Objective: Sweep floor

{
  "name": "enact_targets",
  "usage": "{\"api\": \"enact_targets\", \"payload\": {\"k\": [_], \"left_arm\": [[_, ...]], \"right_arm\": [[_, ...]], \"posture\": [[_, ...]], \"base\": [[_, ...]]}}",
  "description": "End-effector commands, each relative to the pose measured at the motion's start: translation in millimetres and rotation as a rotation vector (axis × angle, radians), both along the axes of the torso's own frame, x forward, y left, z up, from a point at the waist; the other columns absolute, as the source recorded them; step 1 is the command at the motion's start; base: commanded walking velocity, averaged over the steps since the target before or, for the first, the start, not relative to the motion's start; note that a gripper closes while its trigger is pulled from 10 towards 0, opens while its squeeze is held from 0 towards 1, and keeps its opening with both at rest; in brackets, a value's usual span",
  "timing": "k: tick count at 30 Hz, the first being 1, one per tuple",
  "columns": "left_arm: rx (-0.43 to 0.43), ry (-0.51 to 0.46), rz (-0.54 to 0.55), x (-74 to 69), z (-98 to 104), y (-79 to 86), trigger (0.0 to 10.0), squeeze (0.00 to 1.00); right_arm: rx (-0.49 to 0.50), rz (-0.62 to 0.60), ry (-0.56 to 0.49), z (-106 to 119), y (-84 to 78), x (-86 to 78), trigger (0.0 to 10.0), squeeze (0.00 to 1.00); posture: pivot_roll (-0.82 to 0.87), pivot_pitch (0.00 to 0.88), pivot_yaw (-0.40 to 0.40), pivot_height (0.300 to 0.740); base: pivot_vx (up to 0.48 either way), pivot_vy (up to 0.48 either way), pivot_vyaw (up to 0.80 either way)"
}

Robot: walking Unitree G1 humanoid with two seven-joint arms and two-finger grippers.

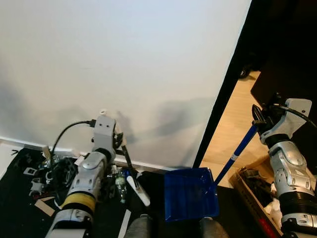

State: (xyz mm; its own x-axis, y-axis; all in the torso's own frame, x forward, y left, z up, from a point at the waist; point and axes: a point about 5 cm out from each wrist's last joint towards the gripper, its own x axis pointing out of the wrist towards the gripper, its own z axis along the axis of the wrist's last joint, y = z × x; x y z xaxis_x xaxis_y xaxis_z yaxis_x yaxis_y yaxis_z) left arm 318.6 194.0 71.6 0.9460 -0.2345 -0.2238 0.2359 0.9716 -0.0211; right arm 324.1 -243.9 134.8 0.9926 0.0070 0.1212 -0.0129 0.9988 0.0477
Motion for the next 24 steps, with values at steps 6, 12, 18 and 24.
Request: {"api": "enact_targets", "payload": {"k": [6,12,18,24], "left_arm": [[-0.142,-0.184,-0.133,12.4,52.0,-26.3,10.0,0.0],[-0.062,-0.181,-0.197,11.4,48.6,-30.2,10.0,0.0],[-0.04,0.009,-0.184,-9.9,-7.5,-25.4,10.0,0.0],[-0.05,0.088,-0.141,-25.5,-31.3,-17.9,10.0,0.0]], "right_arm": [[0.01,-0.018,-0.038,5.1,-4.6,-0.2,10.0,0.0],[0.014,-0.014,-0.035,3.3,-2.4,0.1,10.0,0.0],[0.014,-0.014,-0.036,3.5,-1.9,0.1,10.0,0.0],[0.008,-0.019,-0.037,4.2,-5.6,-1.5,10.0,0.0]], "posture": [[0.05,0.083,0.017,0.74],[0.06,0.082,0.017,0.74],[0.04,0.088,0.016,0.74],[0.03,0.091,0.014,0.74]], "base": [[0.0,0.0,0.0],[0.0,0.0,0.0],[0.0,0.0,0.0],[0.0,0.0,0.0]]}}
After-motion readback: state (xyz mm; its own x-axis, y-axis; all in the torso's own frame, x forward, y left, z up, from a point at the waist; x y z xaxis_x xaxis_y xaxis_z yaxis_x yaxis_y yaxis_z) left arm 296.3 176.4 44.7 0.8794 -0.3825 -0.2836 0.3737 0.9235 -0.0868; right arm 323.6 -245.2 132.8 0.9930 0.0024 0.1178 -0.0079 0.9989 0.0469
